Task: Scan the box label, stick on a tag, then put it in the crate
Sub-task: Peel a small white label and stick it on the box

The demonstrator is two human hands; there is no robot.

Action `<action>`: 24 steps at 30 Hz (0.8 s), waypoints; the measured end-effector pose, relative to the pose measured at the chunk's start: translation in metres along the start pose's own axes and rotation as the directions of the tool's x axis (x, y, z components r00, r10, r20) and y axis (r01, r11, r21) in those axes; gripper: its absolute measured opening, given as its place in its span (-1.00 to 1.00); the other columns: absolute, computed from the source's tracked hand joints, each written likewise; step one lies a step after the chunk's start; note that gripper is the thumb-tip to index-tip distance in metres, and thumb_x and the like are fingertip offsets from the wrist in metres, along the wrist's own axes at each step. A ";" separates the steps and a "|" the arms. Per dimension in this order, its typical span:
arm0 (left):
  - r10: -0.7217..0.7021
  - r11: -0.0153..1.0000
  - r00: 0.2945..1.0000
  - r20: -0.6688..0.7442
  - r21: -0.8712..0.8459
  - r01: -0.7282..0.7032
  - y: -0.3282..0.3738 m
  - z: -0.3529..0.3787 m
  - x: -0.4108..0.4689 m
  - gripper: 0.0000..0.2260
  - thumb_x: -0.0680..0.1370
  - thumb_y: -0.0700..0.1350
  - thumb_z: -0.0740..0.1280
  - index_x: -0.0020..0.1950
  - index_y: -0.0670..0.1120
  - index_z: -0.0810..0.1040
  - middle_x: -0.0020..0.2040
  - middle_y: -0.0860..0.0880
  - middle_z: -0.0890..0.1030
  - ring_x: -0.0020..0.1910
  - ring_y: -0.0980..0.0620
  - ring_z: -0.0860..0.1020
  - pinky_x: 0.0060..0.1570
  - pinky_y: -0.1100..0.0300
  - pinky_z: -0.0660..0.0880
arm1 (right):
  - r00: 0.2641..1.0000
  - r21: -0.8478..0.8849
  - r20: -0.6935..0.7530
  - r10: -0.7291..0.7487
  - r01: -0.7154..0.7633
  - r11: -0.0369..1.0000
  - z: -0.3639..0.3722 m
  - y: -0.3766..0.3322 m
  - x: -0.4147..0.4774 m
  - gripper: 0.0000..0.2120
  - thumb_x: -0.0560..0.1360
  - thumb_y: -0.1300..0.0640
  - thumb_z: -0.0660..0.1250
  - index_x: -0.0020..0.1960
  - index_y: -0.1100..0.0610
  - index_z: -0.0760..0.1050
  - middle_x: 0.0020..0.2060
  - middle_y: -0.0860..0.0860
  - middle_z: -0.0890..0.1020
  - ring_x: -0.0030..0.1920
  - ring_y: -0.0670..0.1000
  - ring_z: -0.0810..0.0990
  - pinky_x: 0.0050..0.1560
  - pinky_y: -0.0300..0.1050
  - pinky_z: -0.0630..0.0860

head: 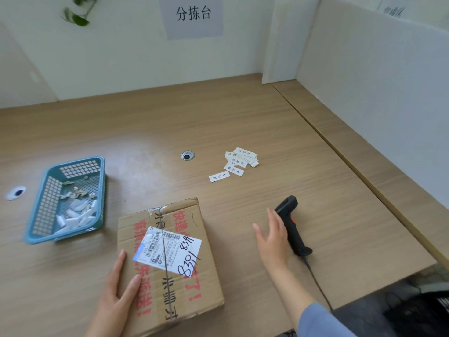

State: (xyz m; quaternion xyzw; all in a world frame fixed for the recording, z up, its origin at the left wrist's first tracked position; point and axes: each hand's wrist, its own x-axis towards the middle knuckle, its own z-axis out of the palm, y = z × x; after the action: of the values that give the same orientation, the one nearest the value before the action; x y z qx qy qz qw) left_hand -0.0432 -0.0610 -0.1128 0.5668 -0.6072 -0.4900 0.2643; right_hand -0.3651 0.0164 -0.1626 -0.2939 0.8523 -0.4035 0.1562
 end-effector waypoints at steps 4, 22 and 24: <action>0.016 1.000 1.000 0.014 -0.015 -0.015 -0.007 -0.002 0.004 -0.47 0.51 -0.20 0.37 0.28 0.32 0.29 0.45 0.02 0.33 0.40 0.04 0.33 0.42 0.04 0.22 | 0.957 0.329 0.289 -0.027 -0.072 0.942 0.018 -0.041 -0.040 -0.59 0.59 -0.03 0.21 0.42 -0.15 0.29 0.40 -0.21 0.35 0.45 -0.18 0.26 0.50 -0.07 0.19; 0.010 0.990 0.999 0.040 -0.141 -0.004 -0.007 -0.008 -0.001 -0.47 0.48 0.00 0.34 0.33 0.34 0.19 0.43 0.13 0.31 0.40 0.17 0.30 0.40 0.21 0.21 | 0.804 0.427 0.554 -0.218 -0.050 0.903 0.041 -0.080 -0.081 -0.56 0.58 0.10 0.25 0.35 -0.29 0.25 0.45 -0.24 0.25 0.48 -0.25 0.12 0.24 -0.62 0.10; 0.004 0.989 0.999 0.042 -0.146 0.002 -0.008 -0.008 -0.001 -0.47 0.50 -0.02 0.34 0.34 0.34 0.18 0.44 0.13 0.29 0.41 0.16 0.28 0.41 0.21 0.19 | 0.804 0.419 0.552 -0.222 -0.037 0.907 0.042 -0.079 -0.080 -0.55 0.58 0.11 0.26 0.31 -0.33 0.24 0.45 -0.22 0.25 0.49 -0.23 0.13 0.35 -0.46 0.09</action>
State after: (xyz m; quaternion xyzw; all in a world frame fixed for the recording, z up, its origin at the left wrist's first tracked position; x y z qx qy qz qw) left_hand -0.0326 -0.0618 -0.1172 0.5351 -0.5754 -0.5451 0.2923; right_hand -0.2522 0.0026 -0.1250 -0.4068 0.6421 -0.4691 0.4497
